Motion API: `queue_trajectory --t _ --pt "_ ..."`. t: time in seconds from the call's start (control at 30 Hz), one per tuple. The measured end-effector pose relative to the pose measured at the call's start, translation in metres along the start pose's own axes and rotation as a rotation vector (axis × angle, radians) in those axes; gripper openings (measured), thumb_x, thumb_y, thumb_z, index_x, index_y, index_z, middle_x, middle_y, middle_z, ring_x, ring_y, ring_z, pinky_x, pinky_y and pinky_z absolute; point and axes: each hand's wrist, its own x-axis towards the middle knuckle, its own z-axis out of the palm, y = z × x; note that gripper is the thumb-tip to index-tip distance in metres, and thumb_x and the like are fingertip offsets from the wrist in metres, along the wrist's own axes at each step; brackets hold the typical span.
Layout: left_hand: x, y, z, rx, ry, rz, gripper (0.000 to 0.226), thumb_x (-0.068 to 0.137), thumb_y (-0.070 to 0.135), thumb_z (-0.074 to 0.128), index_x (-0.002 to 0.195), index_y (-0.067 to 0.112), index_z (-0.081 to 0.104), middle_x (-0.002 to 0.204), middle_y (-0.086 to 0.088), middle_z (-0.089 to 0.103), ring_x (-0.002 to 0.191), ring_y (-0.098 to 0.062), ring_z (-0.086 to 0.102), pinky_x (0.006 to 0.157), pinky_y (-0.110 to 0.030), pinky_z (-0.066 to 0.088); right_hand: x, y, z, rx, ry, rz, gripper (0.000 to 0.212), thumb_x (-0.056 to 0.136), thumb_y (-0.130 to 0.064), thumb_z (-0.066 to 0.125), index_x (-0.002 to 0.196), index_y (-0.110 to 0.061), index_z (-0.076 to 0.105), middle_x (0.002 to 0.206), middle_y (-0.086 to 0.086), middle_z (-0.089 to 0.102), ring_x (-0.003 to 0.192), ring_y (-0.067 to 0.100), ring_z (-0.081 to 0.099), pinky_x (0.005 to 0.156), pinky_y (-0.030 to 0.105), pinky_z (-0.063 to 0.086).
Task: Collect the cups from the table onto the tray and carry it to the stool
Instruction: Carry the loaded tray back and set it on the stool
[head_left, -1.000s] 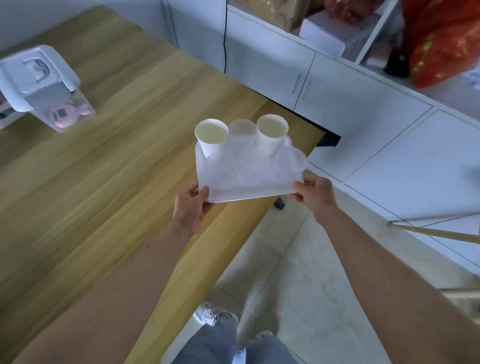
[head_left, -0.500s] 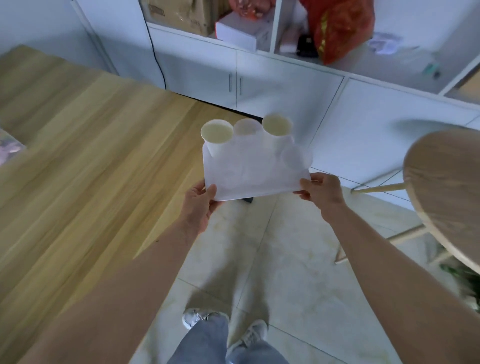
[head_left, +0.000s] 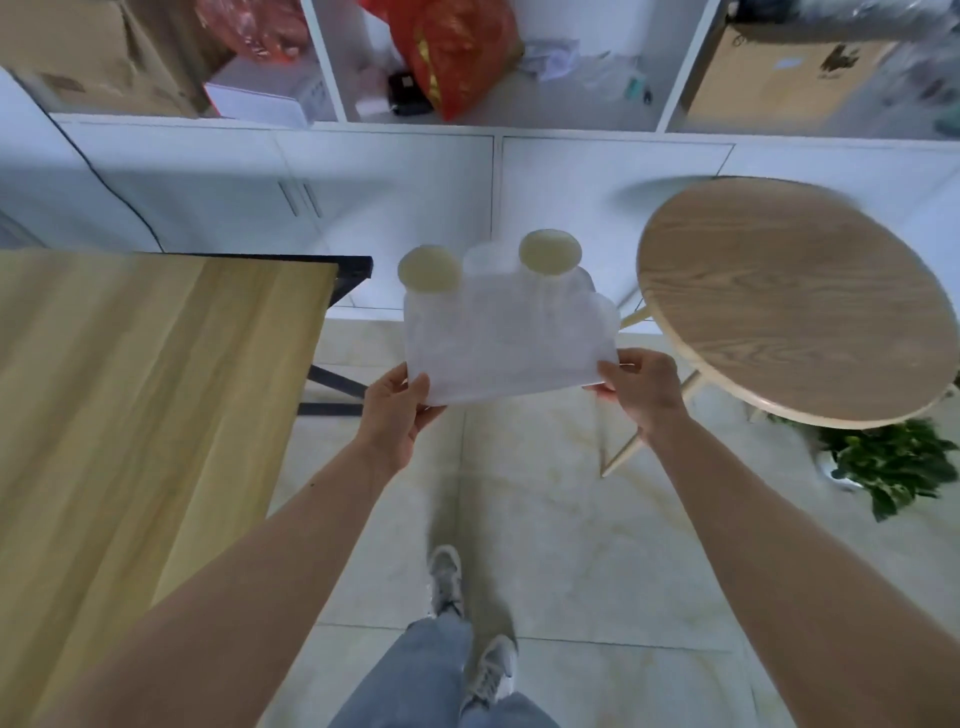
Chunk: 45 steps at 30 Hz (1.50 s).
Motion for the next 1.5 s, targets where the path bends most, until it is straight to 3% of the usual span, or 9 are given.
queue_trajectory --t 0.13,0.3,0.47,0.73,0.83,1.0,1.17,1.37,1.5 --pt "0.026 -0.003 0.039 0.081 -0.077 -0.039 0.031 0.096 0.000 0.050 0.125 0.008 0.057 0.119 -0.011 0.063 0.101 -0.024 0.064 0.072 -0.027 0.060 0.013 0.007 -0.030 0.051 0.094 0.021 0.013 0.089 0.002 0.061 0.100 0.001 0.067 0.083 0.013 0.067 0.062 0.018 0.066 0.061 0.024 0.060" --pt "0.056 0.001 0.090 0.182 -0.203 -0.072 0.033 0.095 0.000 0.051 0.127 0.008 0.056 0.122 -0.010 0.062 0.104 -0.025 0.064 0.077 -0.029 0.060 0.033 0.016 -0.062 0.105 0.228 0.083 0.014 0.088 0.002 0.062 0.099 0.000 0.069 0.094 0.023 0.071 0.076 0.033 0.070 0.081 0.043 0.059" --pt "0.075 0.001 0.142 0.302 -0.336 -0.071 0.031 0.096 -0.001 0.049 0.123 0.011 0.057 0.121 -0.010 0.063 0.106 -0.024 0.062 0.082 -0.029 0.058 0.040 0.021 -0.095 0.151 0.347 0.096 0.014 0.088 0.001 0.061 0.098 -0.003 0.070 0.088 0.015 0.069 0.064 0.020 0.067 0.062 0.020 0.060" --pt "0.082 -0.019 0.231 0.379 -0.500 -0.112 0.033 0.093 -0.002 0.052 0.123 0.012 0.056 0.127 -0.014 0.062 0.114 -0.030 0.062 0.097 -0.043 0.050 0.047 0.038 -0.163 0.180 0.501 0.200 0.020 0.087 -0.004 0.062 0.072 -0.017 0.065 0.073 0.008 0.070 0.076 0.034 0.072 0.087 0.050 0.058" --pt "0.078 -0.036 0.273 0.397 -0.555 -0.123 0.039 0.092 -0.001 0.055 0.129 0.013 0.056 0.124 -0.012 0.065 0.112 -0.027 0.064 0.091 -0.038 0.055 0.055 0.046 -0.202 0.191 0.543 0.213 0.012 0.089 -0.002 0.061 0.097 0.000 0.071 0.077 0.011 0.069 0.065 0.024 0.068 0.078 0.039 0.060" --pt "0.065 -0.070 0.335 0.374 -0.539 -0.133 0.041 0.093 -0.002 0.054 0.132 0.011 0.054 0.126 -0.012 0.064 0.112 -0.025 0.064 0.092 -0.037 0.054 0.071 0.056 -0.270 0.162 0.551 0.203 0.019 0.089 0.000 0.063 0.104 0.008 0.070 0.082 0.014 0.069 0.072 0.031 0.069 0.083 0.046 0.060" --pt "0.051 -0.104 0.388 0.359 -0.516 -0.095 0.042 0.095 -0.002 0.051 0.136 0.005 0.049 0.135 -0.014 0.058 0.120 -0.029 0.059 0.078 -0.029 0.059 0.098 0.069 -0.337 0.080 0.494 0.207 0.021 0.086 -0.006 0.066 0.072 -0.022 0.067 0.078 0.011 0.073 0.078 0.034 0.075 0.085 0.050 0.059" --pt "0.053 -0.130 0.440 0.417 -0.453 -0.150 0.040 0.096 0.002 0.050 0.136 0.002 0.047 0.138 -0.021 0.053 0.116 -0.030 0.058 0.091 -0.040 0.054 0.136 0.082 -0.390 0.095 0.437 0.202 0.010 0.087 -0.004 0.067 0.083 -0.014 0.069 0.077 0.004 0.071 0.075 0.031 0.075 0.083 0.047 0.060" --pt "0.067 -0.137 0.476 0.354 -0.404 -0.150 0.033 0.093 0.000 0.055 0.123 0.012 0.060 0.112 -0.007 0.068 0.095 -0.021 0.070 0.075 -0.033 0.059 0.175 0.084 -0.415 0.093 0.407 0.213 0.019 0.089 -0.004 0.066 0.108 -0.001 0.069 0.077 -0.001 0.068 0.071 0.025 0.073 0.083 0.041 0.061"
